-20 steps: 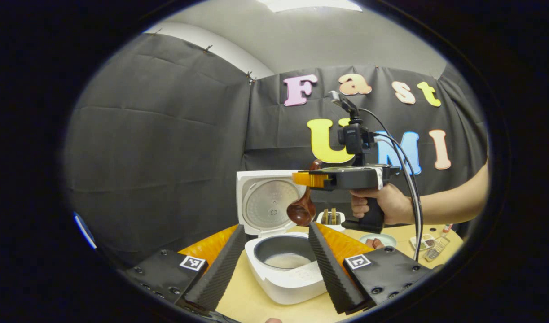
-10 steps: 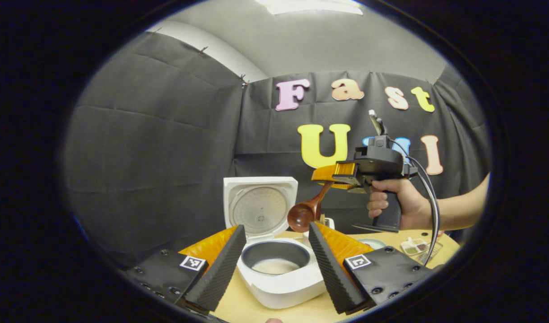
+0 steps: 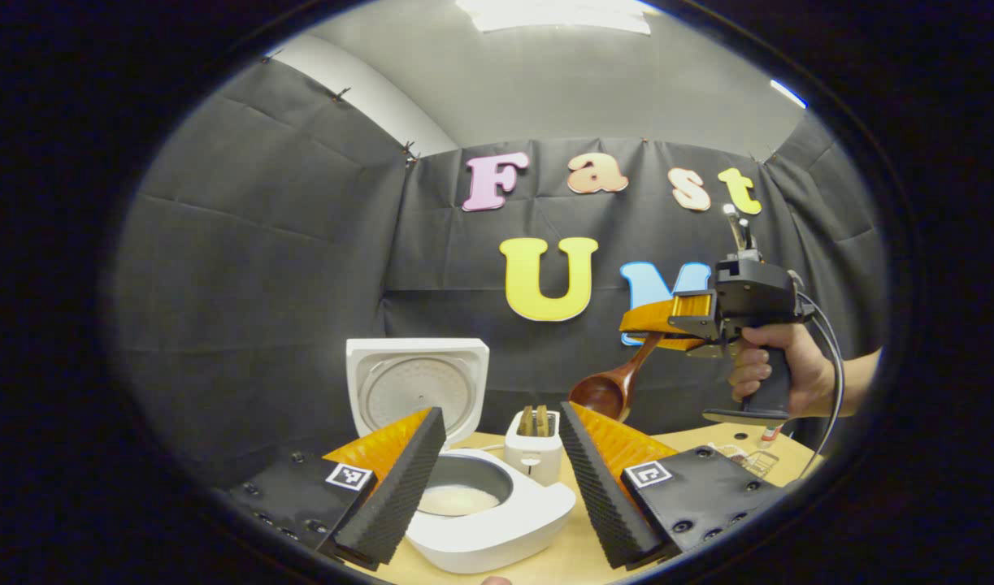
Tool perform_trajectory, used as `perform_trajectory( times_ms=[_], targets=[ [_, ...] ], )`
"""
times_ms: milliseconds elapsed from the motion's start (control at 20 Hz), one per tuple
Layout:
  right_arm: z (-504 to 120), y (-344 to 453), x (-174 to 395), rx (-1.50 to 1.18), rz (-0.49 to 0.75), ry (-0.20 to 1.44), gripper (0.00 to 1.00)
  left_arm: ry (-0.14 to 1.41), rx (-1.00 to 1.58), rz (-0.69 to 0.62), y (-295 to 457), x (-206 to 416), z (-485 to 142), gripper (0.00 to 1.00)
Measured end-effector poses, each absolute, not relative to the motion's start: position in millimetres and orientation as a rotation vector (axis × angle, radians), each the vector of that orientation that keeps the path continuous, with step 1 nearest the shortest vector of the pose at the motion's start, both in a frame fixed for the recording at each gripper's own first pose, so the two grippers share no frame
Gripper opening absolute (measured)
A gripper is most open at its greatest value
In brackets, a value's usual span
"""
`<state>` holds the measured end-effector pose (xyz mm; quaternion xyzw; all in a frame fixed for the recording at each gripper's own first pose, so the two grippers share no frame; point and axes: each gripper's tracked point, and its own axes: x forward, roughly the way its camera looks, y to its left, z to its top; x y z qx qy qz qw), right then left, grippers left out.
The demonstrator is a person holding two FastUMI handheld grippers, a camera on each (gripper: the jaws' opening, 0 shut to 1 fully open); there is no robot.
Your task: Close the left gripper, press the button to open the rice cooker; take a wooden spoon from the chopstick holder with the right hand, scoop a spoonful of rice and pour it into the rice cooker, then put the wooden spoon back into the chopstick holder.
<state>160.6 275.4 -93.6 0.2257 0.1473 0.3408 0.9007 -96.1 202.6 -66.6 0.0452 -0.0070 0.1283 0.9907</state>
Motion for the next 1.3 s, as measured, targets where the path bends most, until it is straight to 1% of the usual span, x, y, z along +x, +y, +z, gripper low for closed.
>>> perform_trajectory(
  times_ms=[50, 100, 150, 200, 250, 550, 650, 850, 1150, 1300],
  targets=[
    [-89.4, 258.8, 157.6, 0.480, 0.685, 0.299, 0.11, -0.021, 0.092, 0.245, 197.6, -89.9, -62.1, 0.99],
    [-85.9, 244.8, 154.5, 0.483, 0.665, 0.292, 0.11, -0.027, 0.092, 0.231, 193.1, -84.4, -58.2, 0.96],
    [-84.1, 227.7, 152.3, 0.482, 0.637, 0.286, 0.11, -0.027, 0.089, 0.218, 187.1, -79.4, -56.3, 0.99],
    [-83.2, 211.2, 146.8, 0.483, 0.615, 0.279, 0.11, -0.023, 0.084, 0.203, 181.1, -75.6, -56.5, 0.97],
    [-80.8, 196.8, 142.6, 0.489, 0.592, 0.273, 0.11, -0.022, 0.079, 0.183, 172.5, -69.7, -55.6, 0.99],
    [-76.8, 116.5, 128.6, 0.496, 0.454, 0.254, 0.11, -0.030, 0.079, 0.109, 126.7, -40.1, -52.5, 0.98],
    [-75.8, 94.5, 126.8, 0.486, 0.422, 0.242, 0.11, -0.056, 0.054, 0.088, 112.1, -33.3, -45.8, 0.98],
    [-75.0, 57.6, 127.7, 0.480, 0.369, 0.233, 0.11, -0.055, 0.068, 0.072, 94.1, -21.3, -45.4, 0.98],
    [-93.9, 5.1, 136.6, 0.465, 0.284, 0.244, 0.11, -0.042, 0.094, 0.011, 54.6, -6.8, -45.9, 0.97],
    [-102.9, -19.7, 138.3, 0.483, 0.239, 0.251, 0.11, -0.044, 0.092, -0.003, 40.2, -9.1, -46.6, 0.96]
  ],
)
